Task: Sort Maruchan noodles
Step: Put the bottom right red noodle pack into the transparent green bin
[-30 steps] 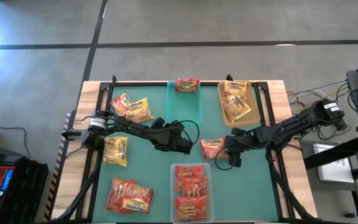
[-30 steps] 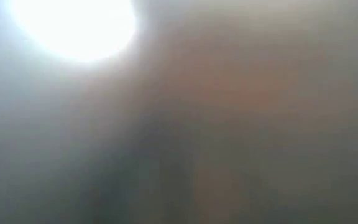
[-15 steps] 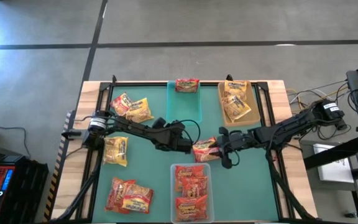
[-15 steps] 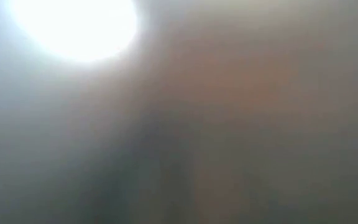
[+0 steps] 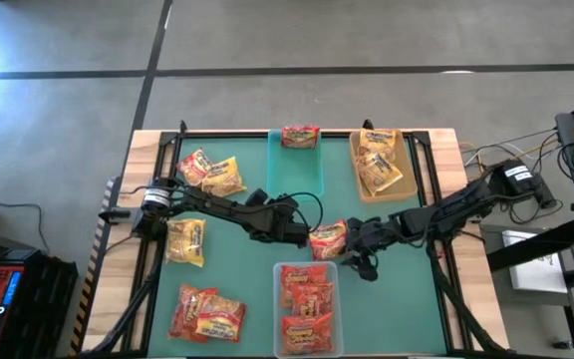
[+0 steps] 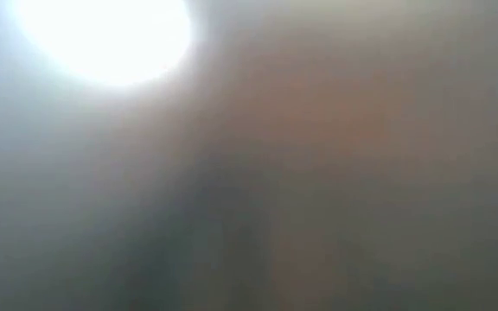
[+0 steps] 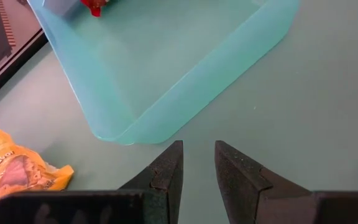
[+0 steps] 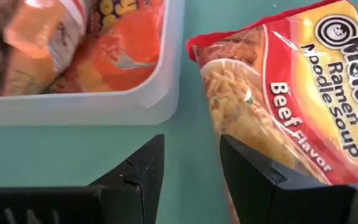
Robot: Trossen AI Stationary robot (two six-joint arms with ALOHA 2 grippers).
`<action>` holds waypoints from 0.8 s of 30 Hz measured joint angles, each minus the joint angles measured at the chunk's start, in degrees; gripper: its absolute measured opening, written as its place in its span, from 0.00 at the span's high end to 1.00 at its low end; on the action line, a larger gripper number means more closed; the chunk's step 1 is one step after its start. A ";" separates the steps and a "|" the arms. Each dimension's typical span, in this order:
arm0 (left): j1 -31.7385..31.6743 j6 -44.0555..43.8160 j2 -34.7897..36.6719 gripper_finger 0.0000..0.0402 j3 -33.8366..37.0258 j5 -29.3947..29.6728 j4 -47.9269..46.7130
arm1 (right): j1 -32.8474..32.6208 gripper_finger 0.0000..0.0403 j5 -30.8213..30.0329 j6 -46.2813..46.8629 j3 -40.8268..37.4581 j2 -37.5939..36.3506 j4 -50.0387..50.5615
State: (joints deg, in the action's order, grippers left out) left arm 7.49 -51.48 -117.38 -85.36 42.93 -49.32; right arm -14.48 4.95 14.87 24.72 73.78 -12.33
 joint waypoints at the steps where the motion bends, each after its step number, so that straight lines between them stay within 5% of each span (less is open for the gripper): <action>1: 0.01 0.00 0.00 0.81 0.00 -0.02 0.05 | 0.00 0.64 -0.05 -0.98 0.16 0.99 -0.65; 15: 0.02 5.38 0.00 0.81 0.00 -0.49 8.58 | 2.20 0.64 -10.14 -9.87 0.39 11.84 -15.25; 24: -0.01 18.87 -1.34 0.81 1.03 -11.65 25.15 | 5.35 0.64 -16.82 -10.00 0.73 11.09 -17.75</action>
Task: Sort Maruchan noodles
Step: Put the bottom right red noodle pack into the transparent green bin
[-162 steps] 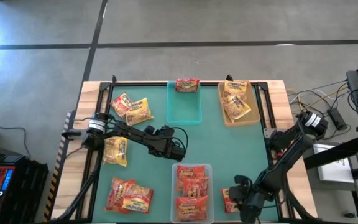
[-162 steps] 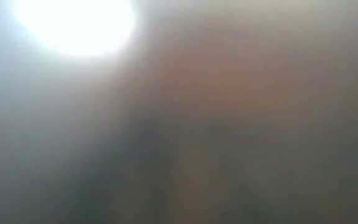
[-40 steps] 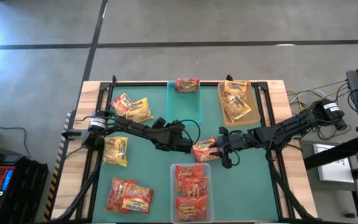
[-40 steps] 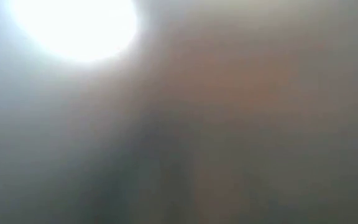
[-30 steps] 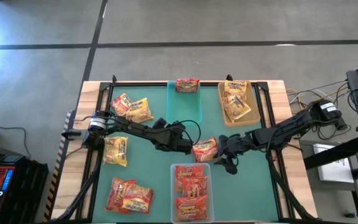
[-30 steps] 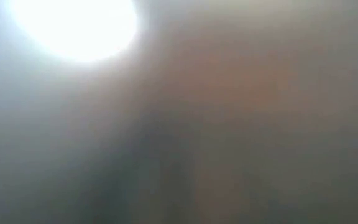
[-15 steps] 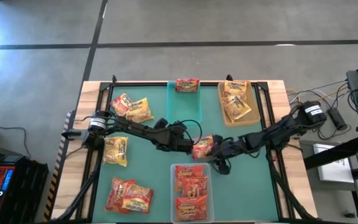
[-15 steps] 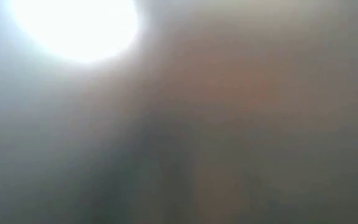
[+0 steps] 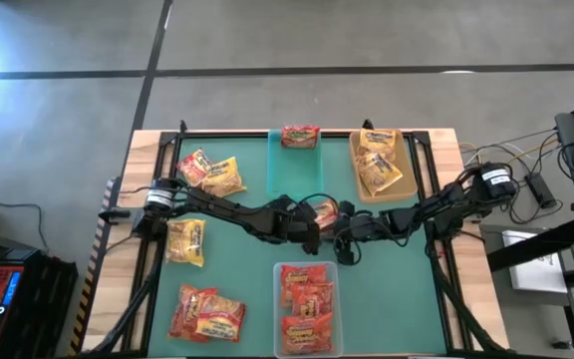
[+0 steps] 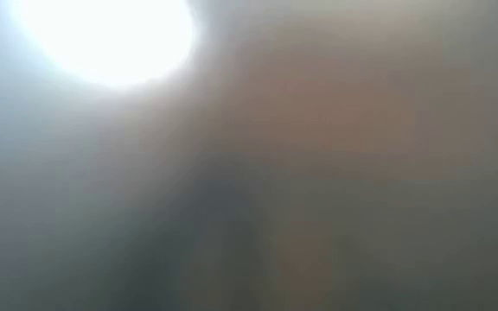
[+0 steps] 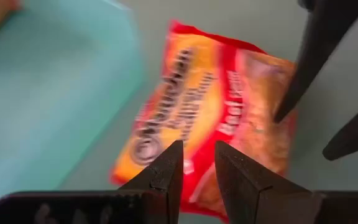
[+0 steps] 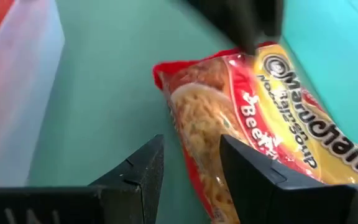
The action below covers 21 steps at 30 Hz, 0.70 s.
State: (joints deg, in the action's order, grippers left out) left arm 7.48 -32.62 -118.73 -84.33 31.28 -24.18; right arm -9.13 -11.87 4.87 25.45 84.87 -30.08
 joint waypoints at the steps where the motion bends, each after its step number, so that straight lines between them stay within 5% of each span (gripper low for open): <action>1: -0.03 1.41 -0.21 0.81 0.33 -0.92 1.08 | -0.06 0.64 0.21 0.26 0.02 -0.38 -0.10; 14: -1.61 3.67 -2.05 0.81 1.16 -6.68 3.10 | -0.05 0.64 -0.54 5.78 0.52 -13.39 19.37; 21: -1.54 4.52 -2.15 0.81 1.32 -7.34 1.33 | 0.07 0.64 -6.14 8.60 0.56 -20.41 28.13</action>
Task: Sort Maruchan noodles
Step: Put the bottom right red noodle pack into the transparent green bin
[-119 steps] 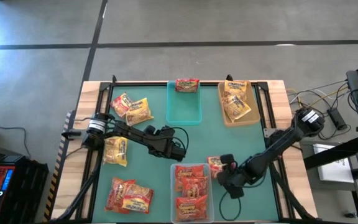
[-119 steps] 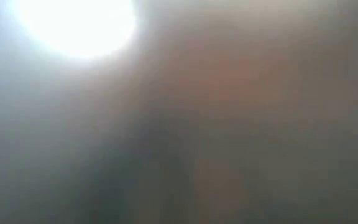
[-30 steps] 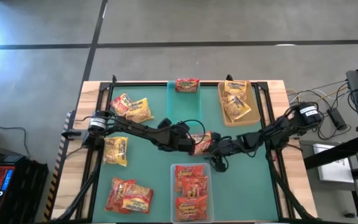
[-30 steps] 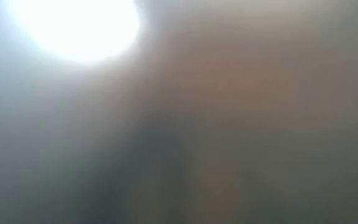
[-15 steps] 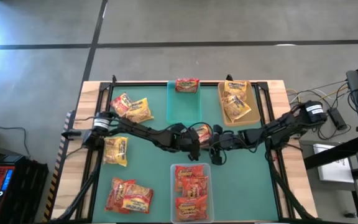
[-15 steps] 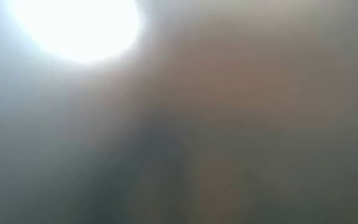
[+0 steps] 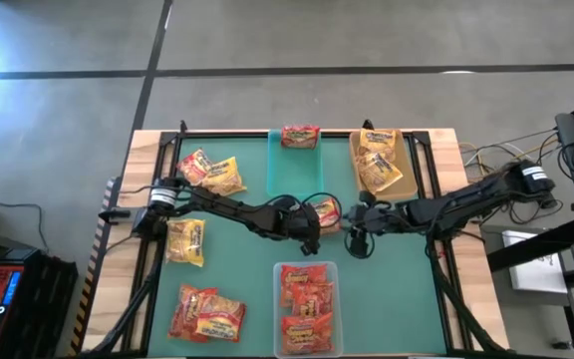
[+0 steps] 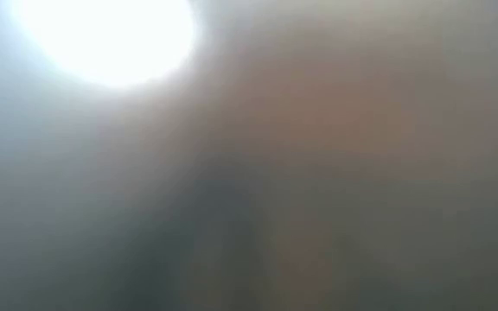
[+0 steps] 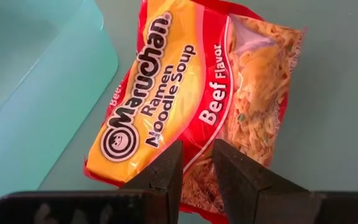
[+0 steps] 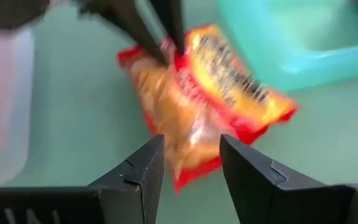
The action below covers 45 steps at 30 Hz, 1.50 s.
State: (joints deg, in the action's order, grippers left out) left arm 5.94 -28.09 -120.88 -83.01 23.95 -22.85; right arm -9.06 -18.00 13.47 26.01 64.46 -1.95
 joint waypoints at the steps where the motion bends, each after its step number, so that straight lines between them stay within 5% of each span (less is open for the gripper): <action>1: 0.00 0.04 0.00 0.81 -0.24 0.43 0.26 | 0.04 0.64 -0.98 0.06 0.08 -0.99 1.09; 22: 2.49 -1.05 0.66 0.81 -2.36 2.34 -1.90 | 0.48 0.64 -10.64 1.24 0.06 -1.39 3.47; 34: 3.00 -5.52 1.17 0.81 -2.43 2.72 -7.03 | 1.53 0.64 -10.62 3.43 0.71 -0.58 4.83; 45: 3.52 -10.51 1.36 0.81 -1.62 3.88 -9.44 | 6.52 0.60 2.80 6.36 0.60 -0.58 5.25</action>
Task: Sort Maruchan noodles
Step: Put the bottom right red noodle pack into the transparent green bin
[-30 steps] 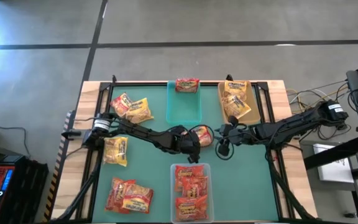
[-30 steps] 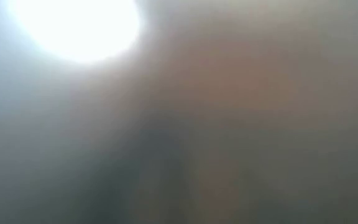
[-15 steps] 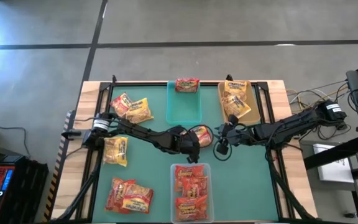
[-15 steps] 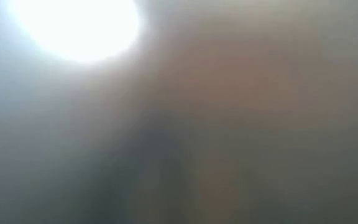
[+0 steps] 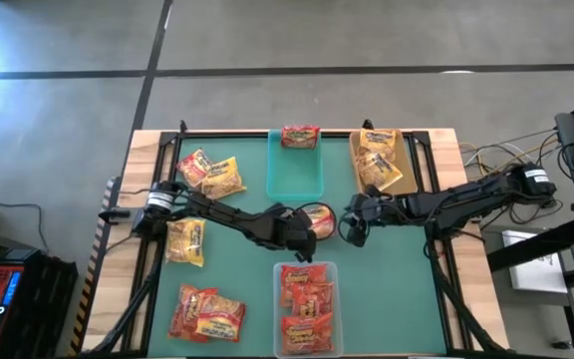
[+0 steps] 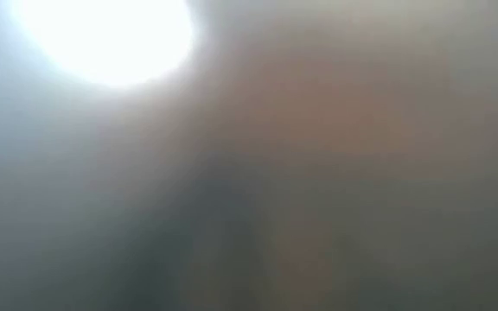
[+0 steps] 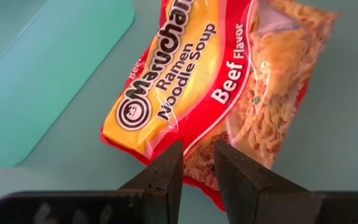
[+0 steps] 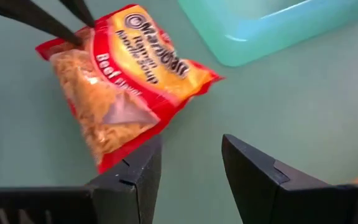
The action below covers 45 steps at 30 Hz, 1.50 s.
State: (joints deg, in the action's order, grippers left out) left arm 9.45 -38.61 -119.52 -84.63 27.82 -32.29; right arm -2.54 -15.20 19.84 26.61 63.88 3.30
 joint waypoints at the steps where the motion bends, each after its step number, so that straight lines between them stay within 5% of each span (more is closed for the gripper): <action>1: 0.02 -0.22 0.02 0.81 0.37 0.12 0.15 | 0.33 0.60 1.20 0.03 0.00 0.00 -0.54; 16: 0.04 -2.60 0.22 0.81 2.13 0.19 0.85 | 10.59 0.60 19.55 3.56 0.00 1.49 -5.23; 29: 0.20 -2.45 0.04 0.81 2.22 0.32 0.69 | 13.28 0.67 19.83 4.55 0.24 4.92 -5.73; 33: 0.21 -2.45 0.04 0.81 2.22 0.32 0.63 | 14.82 0.69 24.62 8.77 0.26 4.87 -5.46; 39: 0.24 -2.45 0.00 0.81 2.28 0.32 0.59 | 17.57 0.61 32.61 15.51 0.11 4.92 -5.09; 45: 0.31 -2.45 0.00 0.81 2.63 0.36 0.60 | 17.61 0.50 34.12 17.26 0.66 4.74 -5.24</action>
State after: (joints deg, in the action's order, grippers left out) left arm 9.76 -41.06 -119.52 -82.00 28.18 -31.69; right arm 15.07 18.91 37.10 27.27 68.62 -1.94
